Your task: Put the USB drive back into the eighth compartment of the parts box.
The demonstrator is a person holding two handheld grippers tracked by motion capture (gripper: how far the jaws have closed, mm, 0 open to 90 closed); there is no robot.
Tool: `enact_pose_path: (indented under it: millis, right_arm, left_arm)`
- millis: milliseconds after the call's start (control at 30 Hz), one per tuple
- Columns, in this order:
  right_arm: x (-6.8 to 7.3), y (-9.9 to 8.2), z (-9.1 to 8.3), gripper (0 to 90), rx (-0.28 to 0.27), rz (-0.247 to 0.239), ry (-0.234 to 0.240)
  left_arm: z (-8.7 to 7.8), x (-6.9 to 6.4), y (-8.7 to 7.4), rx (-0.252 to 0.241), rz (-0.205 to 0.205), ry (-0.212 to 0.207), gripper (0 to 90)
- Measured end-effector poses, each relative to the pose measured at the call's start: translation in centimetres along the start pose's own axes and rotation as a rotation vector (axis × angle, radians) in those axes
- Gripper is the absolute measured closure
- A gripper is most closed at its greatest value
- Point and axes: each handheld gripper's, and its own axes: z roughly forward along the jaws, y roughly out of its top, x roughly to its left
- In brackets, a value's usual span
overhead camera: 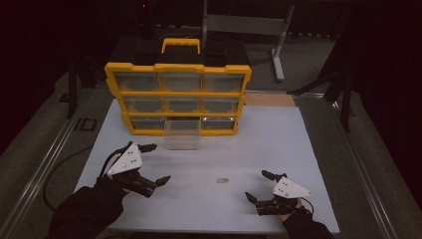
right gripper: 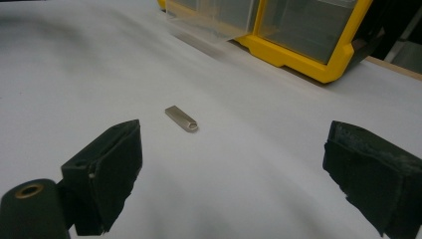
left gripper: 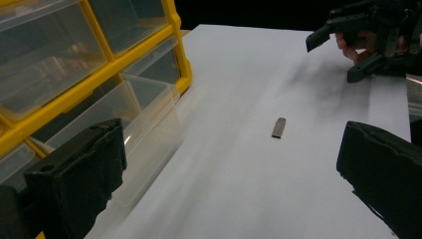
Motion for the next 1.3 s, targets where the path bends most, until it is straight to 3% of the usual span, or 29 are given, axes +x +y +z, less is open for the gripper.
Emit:
enact_pose_path:
  millis: [1000,1300]
  right_arm:
    - [0.0,0.1,0.1,9.0,-0.003,0.014,0.011]
    - [-0.1,0.1,0.1,9.1,-0.002,0.009,0.019]
  left_arm:
    - [3.5,-0.9,2.3,0.028,0.043,-0.083,0.3]
    - [5.8,-1.4,3.0,0.067,0.067,-0.124,0.3]
